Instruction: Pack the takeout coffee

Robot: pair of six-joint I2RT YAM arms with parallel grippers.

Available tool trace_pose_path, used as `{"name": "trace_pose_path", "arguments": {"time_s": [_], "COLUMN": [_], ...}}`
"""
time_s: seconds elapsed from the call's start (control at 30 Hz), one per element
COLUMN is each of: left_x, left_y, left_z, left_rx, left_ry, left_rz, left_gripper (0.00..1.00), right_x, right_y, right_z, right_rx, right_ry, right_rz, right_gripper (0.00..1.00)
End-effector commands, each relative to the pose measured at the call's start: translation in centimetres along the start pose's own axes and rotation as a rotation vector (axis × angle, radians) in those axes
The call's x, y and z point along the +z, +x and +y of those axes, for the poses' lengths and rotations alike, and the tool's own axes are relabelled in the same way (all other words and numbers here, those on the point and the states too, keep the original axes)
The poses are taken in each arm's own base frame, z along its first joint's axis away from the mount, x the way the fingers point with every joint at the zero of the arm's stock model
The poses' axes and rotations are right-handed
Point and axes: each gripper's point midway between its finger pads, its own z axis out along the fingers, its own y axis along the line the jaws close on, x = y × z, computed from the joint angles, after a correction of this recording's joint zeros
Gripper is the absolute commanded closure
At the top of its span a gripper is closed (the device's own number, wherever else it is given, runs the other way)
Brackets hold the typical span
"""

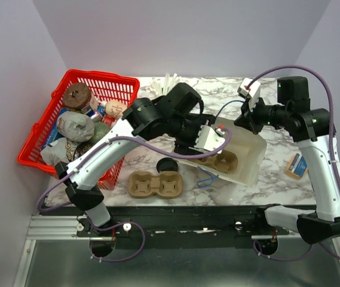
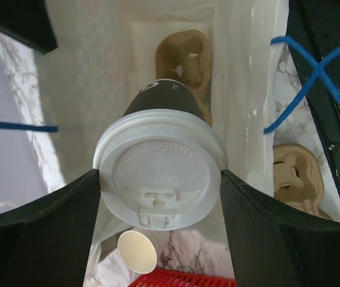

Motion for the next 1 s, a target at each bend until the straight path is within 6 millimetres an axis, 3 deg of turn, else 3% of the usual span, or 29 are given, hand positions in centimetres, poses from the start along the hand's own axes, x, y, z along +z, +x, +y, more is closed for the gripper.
{"name": "trace_pose_path", "arguments": {"time_s": [0.0, 0.2, 0.5, 0.8, 0.97], "left_x": [2.6, 4.5, 7.2, 8.6, 8.8], "left_y": [1.2, 3.3, 7.2, 8.8, 8.9], "left_z": [-0.9, -0.5, 0.8, 0.6, 0.9], "left_rx": [0.002, 0.028, 0.087, 0.099, 0.106], "left_ry": [0.068, 0.072, 0.005, 0.021, 0.012], "left_rz": [0.061, 0.147, 0.277, 0.322, 0.326], "left_gripper": [1.0, 1.0, 1.0, 1.0, 1.0], "right_x": [-1.2, -1.6, 0.0, 0.1, -1.2], "right_y": [-1.9, -2.3, 0.2, 0.3, -1.2], "right_z": [-0.3, 0.3, 1.7, 2.5, 2.3], "right_rx": [-0.003, -0.009, -0.027, 0.048, 0.05], "right_ry": [0.061, 0.065, 0.068, 0.064, 0.126], "right_rz": [-0.074, -0.109, -0.056, -0.081, -0.158], "right_gripper": [0.99, 1.0, 0.99, 0.99, 1.0]}}
